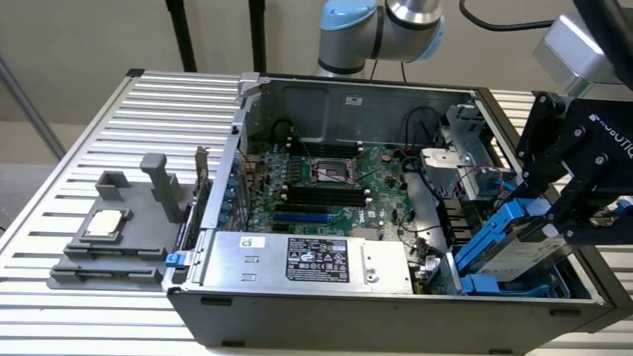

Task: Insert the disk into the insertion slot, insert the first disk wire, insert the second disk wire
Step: 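Insert the disk into the insertion slot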

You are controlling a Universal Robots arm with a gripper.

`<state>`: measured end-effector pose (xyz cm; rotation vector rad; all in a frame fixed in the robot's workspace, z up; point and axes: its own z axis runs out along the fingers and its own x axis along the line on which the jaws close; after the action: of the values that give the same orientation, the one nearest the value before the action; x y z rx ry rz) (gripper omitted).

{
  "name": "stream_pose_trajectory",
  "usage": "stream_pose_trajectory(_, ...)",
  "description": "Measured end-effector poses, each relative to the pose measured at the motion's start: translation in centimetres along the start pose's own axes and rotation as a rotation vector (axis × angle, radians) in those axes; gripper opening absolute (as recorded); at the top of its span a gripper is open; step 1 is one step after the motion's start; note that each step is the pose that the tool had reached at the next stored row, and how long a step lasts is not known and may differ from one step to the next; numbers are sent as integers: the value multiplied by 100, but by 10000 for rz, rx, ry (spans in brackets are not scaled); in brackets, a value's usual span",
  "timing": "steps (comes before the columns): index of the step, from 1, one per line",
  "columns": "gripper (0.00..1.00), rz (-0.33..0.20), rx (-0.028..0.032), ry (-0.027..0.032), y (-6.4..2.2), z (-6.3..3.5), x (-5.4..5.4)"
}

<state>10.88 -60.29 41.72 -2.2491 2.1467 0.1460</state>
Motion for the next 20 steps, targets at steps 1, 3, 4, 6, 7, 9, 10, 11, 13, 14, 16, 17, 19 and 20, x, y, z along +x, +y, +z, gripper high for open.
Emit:
stream_pose_trajectory(1,40,-5,-1,-1,0,2,0)
stream_pose_trajectory(3,40,-14,-2,-1,0,5,1)
stream_pose_trajectory(4,40,-17,-2,0,0,5,1)
stream_pose_trajectory(6,40,-23,-2,-2,0,14,1)
stream_pose_trajectory(7,40,-26,-3,-1,-1,19,2)
stream_pose_trajectory(9,40,-31,-3,0,-1,30,3)
stream_pose_trajectory(10,38,-34,-3,0,-1,35,3)
stream_pose_trajectory(11,38,-37,-4,3,-2,38,3)
stream_pose_trajectory(13,32,-44,-5,7,-2,44,3)
stream_pose_trajectory(14,32,-47,-5,7,-2,47,4)
stream_pose_trajectory(16,32,-51,-5,3,-2,50,5)
stream_pose_trajectory(17,32,-54,-4,-9,-2,51,5)
stream_pose_trajectory(19,32,-59,10,-77,-3,52,5)
stream_pose_trajectory(20,32,-61,23,-123,-2,52,5)
